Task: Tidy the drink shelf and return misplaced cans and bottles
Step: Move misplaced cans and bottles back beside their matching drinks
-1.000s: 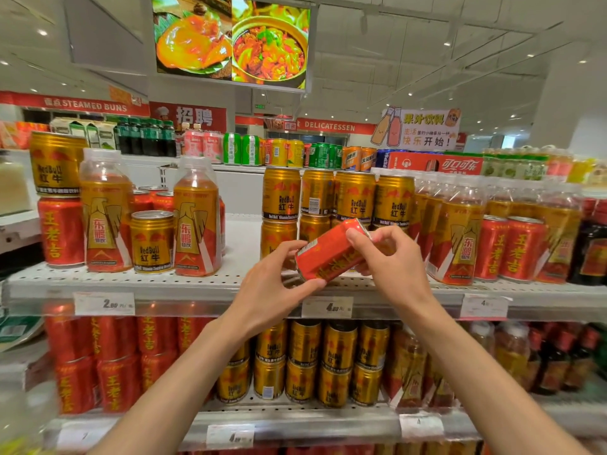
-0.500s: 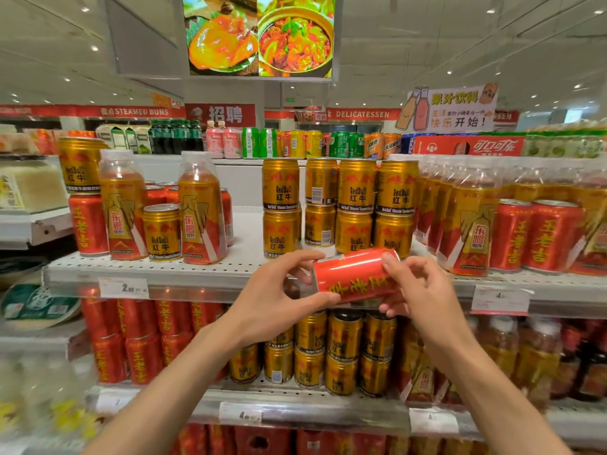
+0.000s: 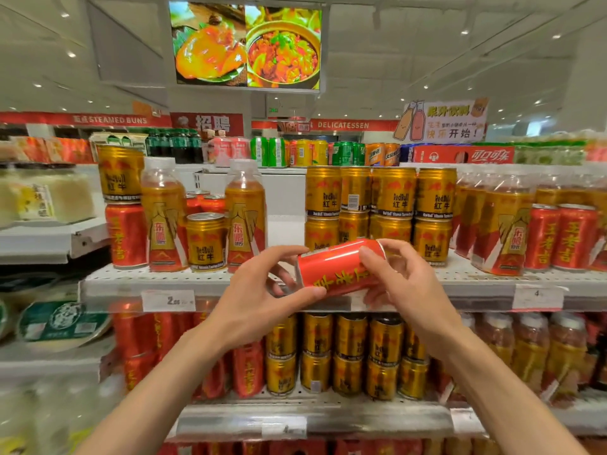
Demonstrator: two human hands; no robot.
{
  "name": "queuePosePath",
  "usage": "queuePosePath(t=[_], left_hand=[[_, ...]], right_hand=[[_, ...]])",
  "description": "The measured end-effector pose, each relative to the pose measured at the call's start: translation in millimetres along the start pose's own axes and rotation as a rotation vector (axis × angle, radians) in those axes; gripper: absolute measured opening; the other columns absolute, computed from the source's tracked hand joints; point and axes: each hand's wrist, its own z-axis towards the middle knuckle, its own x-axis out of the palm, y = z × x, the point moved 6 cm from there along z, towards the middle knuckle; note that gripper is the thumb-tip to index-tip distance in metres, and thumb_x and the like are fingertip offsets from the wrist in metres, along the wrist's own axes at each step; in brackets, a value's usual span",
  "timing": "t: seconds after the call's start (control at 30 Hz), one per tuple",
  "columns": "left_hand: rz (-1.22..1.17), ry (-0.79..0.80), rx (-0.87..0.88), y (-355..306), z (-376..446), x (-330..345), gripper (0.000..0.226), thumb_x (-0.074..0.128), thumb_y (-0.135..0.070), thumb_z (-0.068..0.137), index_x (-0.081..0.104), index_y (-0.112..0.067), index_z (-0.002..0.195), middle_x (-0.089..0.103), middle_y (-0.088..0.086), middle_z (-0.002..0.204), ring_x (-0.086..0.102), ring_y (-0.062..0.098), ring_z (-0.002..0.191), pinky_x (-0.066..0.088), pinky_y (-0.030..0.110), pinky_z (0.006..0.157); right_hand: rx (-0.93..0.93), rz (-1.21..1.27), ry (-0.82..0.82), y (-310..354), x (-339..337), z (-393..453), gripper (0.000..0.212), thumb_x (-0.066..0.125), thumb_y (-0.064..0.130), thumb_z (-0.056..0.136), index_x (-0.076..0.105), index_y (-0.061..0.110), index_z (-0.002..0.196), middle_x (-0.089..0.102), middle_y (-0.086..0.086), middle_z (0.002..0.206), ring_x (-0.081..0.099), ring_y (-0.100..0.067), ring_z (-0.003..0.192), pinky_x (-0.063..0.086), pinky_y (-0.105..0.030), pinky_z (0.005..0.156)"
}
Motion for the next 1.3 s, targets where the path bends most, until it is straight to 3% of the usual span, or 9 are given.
queuePosePath(t=[0.17,0.27,0.37,0.47,0.67,0.8,0.97,1.17,1.3], left_hand=[[0.031,-0.040,0.051,31.8,-9.1,-57.8,0.060,0.081,-0.056,0.076,0.061,-0.037,0.129,0.066,-0.017,0.105,0.063,0.005,0.089,0.050,0.015,0.067],[0.102,-0.042,0.078,49.9,-13.3,-85.1,0.063,0.071,-0.066,0.075,0.060,-0.039,0.131,0.065,-0.020,0.095,0.064,0.006,0.091,0.053,0.022,0.067],[0.244,-0.023,0.141,60.3,-13.0,-105.0,0.068,0.060,-0.072,0.080,0.056,-0.036,0.137,0.059,-0.022,0.112,0.061,0.003,0.093,0.050,0.020,0.072],[0.404,-0.045,0.164,69.2,-7.2,-127.5,0.076,0.047,-0.075,0.086,0.049,-0.029,0.146,0.048,-0.014,0.128,0.055,0.004,0.092,0.054,0.027,0.078],[0.718,-0.097,0.164,72.4,19.8,-143.7,0.055,0.052,-0.038,0.099,0.044,-0.016,0.149,0.045,-0.001,0.134,0.059,0.011,0.089,0.062,0.036,0.068],[0.738,-0.070,0.131,78.0,34.4,-140.1,0.044,0.052,-0.036,0.099,0.053,-0.014,0.137,0.049,0.002,0.129,0.063,0.016,0.093,0.062,0.037,0.069],[0.627,-0.136,0.130,77.4,27.6,-146.4,0.034,0.061,-0.046,0.095,0.055,-0.019,0.116,0.049,-0.002,0.123,0.059,0.011,0.084,0.060,0.033,0.068],[0.641,-0.188,0.201,71.9,25.3,-149.4,0.039,0.069,-0.054,0.086,0.051,-0.022,0.096,0.057,-0.003,0.129,0.055,0.015,0.111,0.054,0.029,0.070],[0.668,-0.121,0.174,74.9,28.5,-147.8,0.047,0.066,-0.063,0.083,0.043,-0.024,0.090,0.063,-0.005,0.100,0.060,0.018,0.083,0.051,0.032,0.064]], right_hand=[[-0.049,-0.046,-0.031,19.8,67.3,4.1,0.058,0.073,0.062,0.068,0.053,0.036,0.117,0.066,-0.002,0.114,0.062,-0.014,0.072,0.049,-0.017,0.052],[-0.104,-0.113,-0.062,31.5,98.7,13.4,0.060,0.074,0.061,0.069,0.055,0.032,0.118,0.067,0.002,0.113,0.065,-0.015,0.084,0.050,-0.020,0.059],[-0.148,-0.172,-0.083,39.1,121.0,22.8,0.062,0.079,0.063,0.069,0.056,0.032,0.118,0.066,0.003,0.115,0.066,-0.016,0.099,0.049,-0.028,0.071],[-0.164,-0.258,-0.102,48.0,132.7,25.9,0.053,0.078,0.051,0.077,0.054,0.031,0.120,0.059,0.014,0.110,0.058,0.000,0.097,0.047,-0.024,0.076],[-0.164,-0.364,-0.103,51.4,142.3,28.1,0.049,0.080,0.047,0.078,0.054,0.032,0.116,0.053,0.023,0.101,0.055,0.004,0.092,0.044,-0.019,0.071],[-0.167,-0.408,-0.110,52.8,144.4,30.9,0.051,0.080,0.052,0.076,0.053,0.034,0.116,0.053,0.025,0.101,0.056,0.003,0.092,0.048,-0.025,0.075],[-0.178,-0.426,-0.102,53.2,142.5,33.0,0.052,0.080,0.053,0.076,0.054,0.034,0.117,0.053,0.027,0.101,0.055,0.005,0.093,0.046,-0.020,0.071],[-0.189,-0.429,-0.095,51.3,139.3,35.1,0.051,0.079,0.052,0.077,0.055,0.034,0.118,0.052,0.028,0.104,0.053,0.008,0.094,0.043,-0.016,0.070],[-0.205,-0.444,-0.087,52.7,136.8,35.0,0.052,0.078,0.052,0.077,0.056,0.034,0.120,0.052,0.029,0.104,0.053,0.009,0.095,0.042,-0.015,0.070]])
